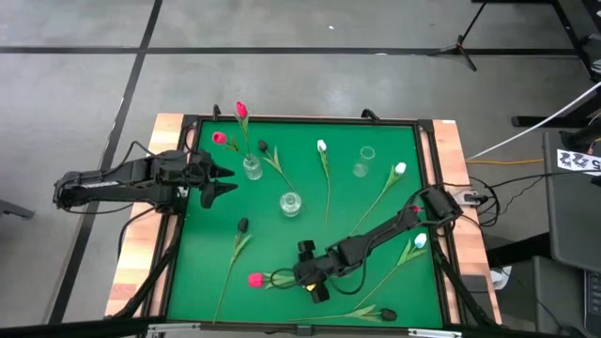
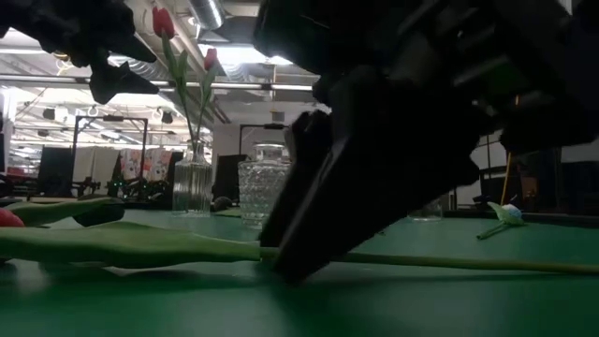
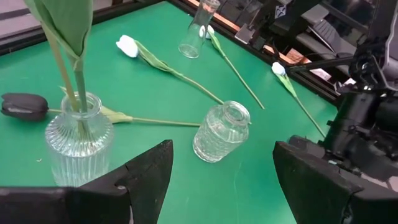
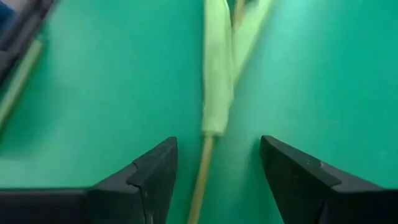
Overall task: Sort flowers into vase by color
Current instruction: Put the pink tulip into the top left transparent vase
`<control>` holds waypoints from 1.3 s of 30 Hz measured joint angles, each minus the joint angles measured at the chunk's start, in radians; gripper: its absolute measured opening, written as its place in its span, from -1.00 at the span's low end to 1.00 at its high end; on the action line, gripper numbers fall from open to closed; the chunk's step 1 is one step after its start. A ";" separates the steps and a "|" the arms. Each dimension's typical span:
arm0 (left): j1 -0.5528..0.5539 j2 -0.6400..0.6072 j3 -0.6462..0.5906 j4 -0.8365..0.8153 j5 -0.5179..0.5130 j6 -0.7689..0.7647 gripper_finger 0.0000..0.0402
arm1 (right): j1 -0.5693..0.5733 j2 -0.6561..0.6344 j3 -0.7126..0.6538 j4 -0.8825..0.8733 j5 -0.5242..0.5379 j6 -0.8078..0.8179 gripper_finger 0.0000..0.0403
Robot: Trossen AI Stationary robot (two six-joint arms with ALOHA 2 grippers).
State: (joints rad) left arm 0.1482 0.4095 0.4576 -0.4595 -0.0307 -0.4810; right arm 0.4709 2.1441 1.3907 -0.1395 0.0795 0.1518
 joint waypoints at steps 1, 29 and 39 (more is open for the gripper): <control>0.000 0.000 0.000 0.000 0.000 -0.003 0.35 | 0.000 0.000 0.003 -0.017 0.010 0.032 0.12; 0.000 -0.013 0.000 0.044 0.014 -0.027 0.35 | 0.001 -0.026 0.078 -0.067 0.126 0.145 -0.97; 0.000 -0.070 0.000 0.112 0.021 -0.035 0.35 | -0.026 -0.121 0.306 -0.322 0.375 -0.004 -0.98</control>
State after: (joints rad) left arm 0.1482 0.3399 0.4576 -0.3472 -0.0097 -0.5162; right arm 0.4445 2.0235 1.6970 -0.4616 0.4549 0.1474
